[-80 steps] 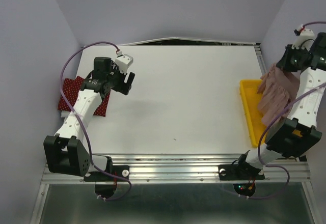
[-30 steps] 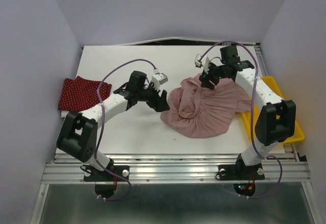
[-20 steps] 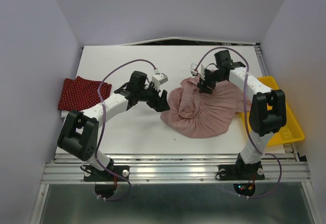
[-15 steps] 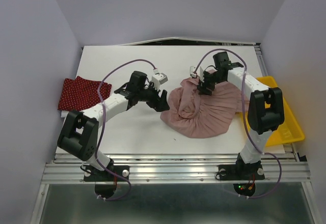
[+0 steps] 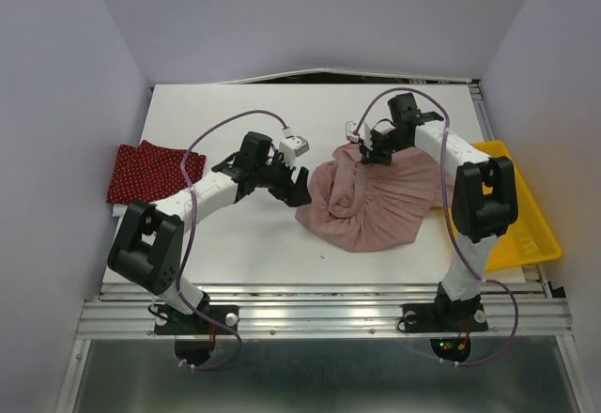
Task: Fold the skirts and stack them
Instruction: Flatten the skirt out
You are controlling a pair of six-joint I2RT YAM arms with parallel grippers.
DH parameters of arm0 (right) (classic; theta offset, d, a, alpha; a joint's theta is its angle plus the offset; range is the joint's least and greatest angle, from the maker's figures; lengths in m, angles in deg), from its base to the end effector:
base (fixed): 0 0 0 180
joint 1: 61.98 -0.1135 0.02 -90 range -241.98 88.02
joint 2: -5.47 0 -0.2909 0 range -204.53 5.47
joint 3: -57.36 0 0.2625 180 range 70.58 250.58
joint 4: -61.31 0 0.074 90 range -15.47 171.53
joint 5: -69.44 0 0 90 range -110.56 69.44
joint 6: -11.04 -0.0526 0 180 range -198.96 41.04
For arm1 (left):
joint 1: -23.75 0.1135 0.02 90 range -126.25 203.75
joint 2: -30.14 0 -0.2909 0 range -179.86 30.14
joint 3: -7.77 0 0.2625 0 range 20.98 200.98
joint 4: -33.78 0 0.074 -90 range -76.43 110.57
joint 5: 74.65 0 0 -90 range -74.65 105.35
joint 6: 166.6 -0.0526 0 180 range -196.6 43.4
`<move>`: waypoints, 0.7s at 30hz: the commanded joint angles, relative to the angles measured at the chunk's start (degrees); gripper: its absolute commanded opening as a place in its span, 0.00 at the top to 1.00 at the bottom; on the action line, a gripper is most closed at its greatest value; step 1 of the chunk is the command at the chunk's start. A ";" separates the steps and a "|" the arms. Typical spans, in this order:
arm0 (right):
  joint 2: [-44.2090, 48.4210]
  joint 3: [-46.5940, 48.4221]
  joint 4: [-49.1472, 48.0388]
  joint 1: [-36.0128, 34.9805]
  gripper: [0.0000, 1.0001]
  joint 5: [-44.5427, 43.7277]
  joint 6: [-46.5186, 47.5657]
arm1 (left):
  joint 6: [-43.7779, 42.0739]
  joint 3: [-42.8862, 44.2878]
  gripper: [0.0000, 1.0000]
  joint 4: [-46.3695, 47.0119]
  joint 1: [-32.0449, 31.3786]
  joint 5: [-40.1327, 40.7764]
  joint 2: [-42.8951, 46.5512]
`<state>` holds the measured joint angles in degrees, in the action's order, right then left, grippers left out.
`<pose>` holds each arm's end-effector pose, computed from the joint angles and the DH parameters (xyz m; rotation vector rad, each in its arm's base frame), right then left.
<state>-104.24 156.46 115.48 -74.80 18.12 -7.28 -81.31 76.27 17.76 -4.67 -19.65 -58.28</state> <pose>0.4073 0.1264 0.2349 -1.7523 1.6490 0.4696 0.2966 -0.1948 0.2461 0.9579 1.9900 -0.9014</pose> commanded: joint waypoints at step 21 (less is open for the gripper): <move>20.59 8.16 4.93 1.66 0.99 2.28 -6.64 | -23.50 1.40 0.15 13.26 -3.22 3.89 1.24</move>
<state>-83.24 163.13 118.38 -73.23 20.39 -15.28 -97.94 76.27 25.61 -7.91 -14.40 -57.10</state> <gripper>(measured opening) 0.022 0.848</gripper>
